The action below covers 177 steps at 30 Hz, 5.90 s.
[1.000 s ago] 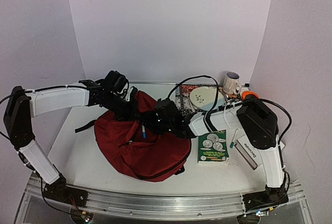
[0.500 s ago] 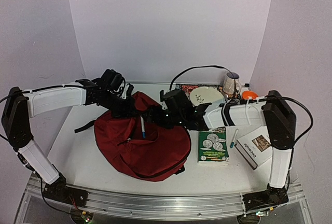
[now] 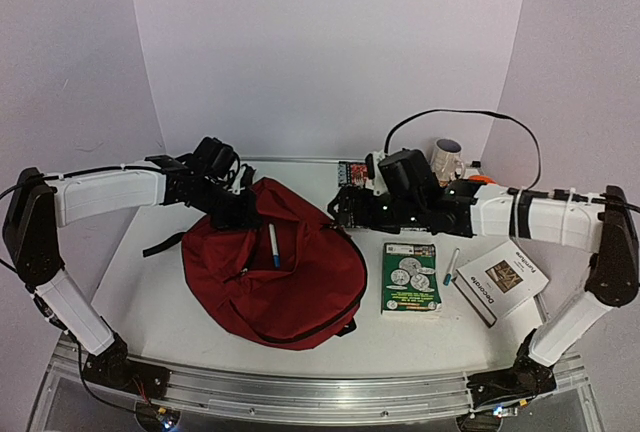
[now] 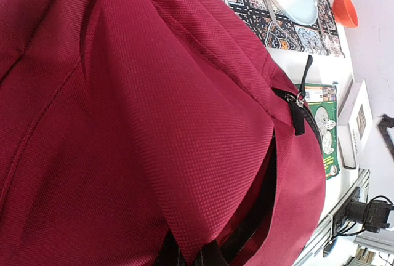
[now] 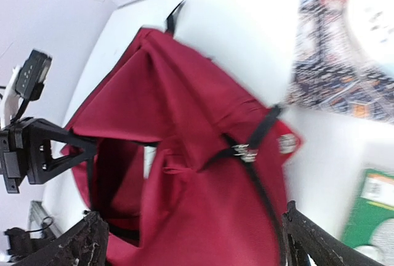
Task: Pack the student bag
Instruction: Pick up the pen from the corner of the board, then place the pen in the lower front pocket of the bag, then pick up the pen from the center of the board.
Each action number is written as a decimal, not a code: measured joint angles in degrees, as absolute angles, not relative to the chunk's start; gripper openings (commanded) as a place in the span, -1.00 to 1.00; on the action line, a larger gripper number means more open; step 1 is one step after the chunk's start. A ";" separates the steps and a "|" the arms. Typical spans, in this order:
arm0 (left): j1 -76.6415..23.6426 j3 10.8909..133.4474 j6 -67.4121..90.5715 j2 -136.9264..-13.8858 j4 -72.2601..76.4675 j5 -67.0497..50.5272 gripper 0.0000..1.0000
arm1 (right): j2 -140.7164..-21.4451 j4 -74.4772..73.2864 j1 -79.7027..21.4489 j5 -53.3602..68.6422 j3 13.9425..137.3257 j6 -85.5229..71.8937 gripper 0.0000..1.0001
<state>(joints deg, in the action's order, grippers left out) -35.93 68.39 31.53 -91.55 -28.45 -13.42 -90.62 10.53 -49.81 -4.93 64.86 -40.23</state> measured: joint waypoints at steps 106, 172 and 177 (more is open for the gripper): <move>-34.76 67.92 34.58 -90.52 -29.95 -20.71 -1.00 | -106.18 1.32 -46.24 20.01 82.64 -50.08 -1.00; -38.12 66.59 33.71 -81.31 -38.58 -6.69 -1.00 | -106.35 5.69 -51.11 5.61 84.33 -45.32 0.35; -37.20 66.59 31.70 -80.25 -42.13 -1.25 -1.00 | -105.08 -2.66 -49.05 -0.92 82.32 -42.82 0.34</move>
